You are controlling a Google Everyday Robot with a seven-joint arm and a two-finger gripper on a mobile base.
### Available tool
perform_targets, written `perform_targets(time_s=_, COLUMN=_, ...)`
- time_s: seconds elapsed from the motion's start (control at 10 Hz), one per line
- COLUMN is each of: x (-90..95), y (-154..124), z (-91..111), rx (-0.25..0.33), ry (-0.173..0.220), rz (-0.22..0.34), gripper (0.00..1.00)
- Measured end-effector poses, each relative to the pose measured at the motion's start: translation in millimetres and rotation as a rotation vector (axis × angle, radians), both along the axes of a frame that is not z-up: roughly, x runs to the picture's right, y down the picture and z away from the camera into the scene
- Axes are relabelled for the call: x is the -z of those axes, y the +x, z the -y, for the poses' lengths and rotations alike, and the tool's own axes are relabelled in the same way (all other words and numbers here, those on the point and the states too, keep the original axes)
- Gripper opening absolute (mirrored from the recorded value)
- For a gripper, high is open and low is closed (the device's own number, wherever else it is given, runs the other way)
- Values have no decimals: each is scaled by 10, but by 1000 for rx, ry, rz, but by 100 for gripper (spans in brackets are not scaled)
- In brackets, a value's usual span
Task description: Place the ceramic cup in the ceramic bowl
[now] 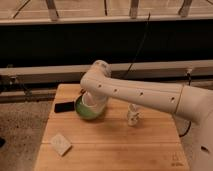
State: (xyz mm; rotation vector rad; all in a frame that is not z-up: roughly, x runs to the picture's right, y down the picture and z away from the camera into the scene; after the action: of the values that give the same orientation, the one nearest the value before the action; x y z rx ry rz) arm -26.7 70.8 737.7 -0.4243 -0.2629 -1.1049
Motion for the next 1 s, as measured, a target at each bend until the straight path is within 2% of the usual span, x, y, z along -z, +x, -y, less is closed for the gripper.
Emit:
perform_targets(time_s=0.3, x=-15, y=-17, z=17, rx=9, ry=-3, rz=9, gripper=0)
perform_targets(time_s=0.6, x=-245, y=-197, z=133, rx=29, ry=-32, rz=50, gripper=0)
perform_targets(time_s=0.8, x=-381, y=-285, z=123, rx=41, ry=-51, rz=71, gripper=0)
perform_targets(time_s=0.9, x=-448, y=-345, z=106, rx=52, ry=-60, rz=81, gripper=4)
perform_targets(time_s=1.0, x=-523, y=-385, z=79, rx=60, ry=-69, rz=88, gripper=14)
